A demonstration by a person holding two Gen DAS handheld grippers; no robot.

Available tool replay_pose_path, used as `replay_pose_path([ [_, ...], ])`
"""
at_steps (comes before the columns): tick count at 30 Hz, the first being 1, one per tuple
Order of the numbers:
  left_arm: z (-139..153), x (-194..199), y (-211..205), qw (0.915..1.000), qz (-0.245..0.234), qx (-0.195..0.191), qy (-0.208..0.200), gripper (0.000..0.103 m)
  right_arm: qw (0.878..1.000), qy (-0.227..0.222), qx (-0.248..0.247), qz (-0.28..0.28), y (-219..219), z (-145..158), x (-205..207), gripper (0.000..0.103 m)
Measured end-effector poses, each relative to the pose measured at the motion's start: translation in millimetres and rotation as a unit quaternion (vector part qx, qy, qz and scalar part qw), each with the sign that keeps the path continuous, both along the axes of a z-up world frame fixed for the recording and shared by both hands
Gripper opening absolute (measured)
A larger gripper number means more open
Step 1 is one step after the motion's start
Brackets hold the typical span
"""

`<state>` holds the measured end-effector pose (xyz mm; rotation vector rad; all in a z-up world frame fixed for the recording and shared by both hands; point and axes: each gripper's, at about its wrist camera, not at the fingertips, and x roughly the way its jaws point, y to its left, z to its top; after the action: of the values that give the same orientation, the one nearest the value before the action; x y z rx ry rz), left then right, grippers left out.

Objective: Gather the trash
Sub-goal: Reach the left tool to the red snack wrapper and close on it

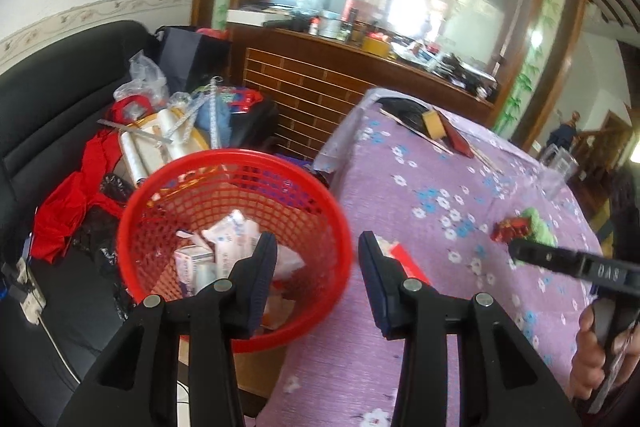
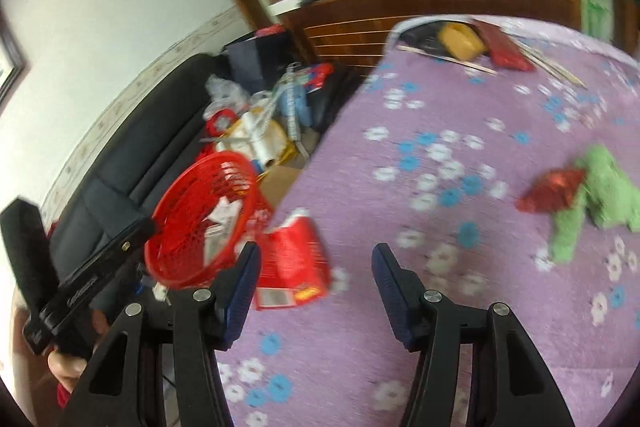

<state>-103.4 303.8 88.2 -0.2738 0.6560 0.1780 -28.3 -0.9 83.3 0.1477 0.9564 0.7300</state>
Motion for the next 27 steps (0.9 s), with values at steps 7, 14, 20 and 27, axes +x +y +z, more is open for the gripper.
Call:
replay_pose_path([
  [7,-10,14,-37,0.9984,-0.047,-0.021,0.021,0.042,0.998,0.011,0.014,-0.057,-57,-1,8,0.062],
  [14,-19,34,-75,0.9954,-0.084,-0.012,0.045,0.043,0.993,0.016,0.034,-0.111,-109,3,12,0.062],
  [20,-19,54,-111,0.9909,-0.121,-0.013,0.058,0.043,0.987,0.02,0.051,-0.15,-149,2,19,0.062],
  [27,-12,89,-181,0.984,-0.169,0.021,0.052,0.061,0.971,0.045,0.072,-0.222,-200,-16,41,0.062],
])
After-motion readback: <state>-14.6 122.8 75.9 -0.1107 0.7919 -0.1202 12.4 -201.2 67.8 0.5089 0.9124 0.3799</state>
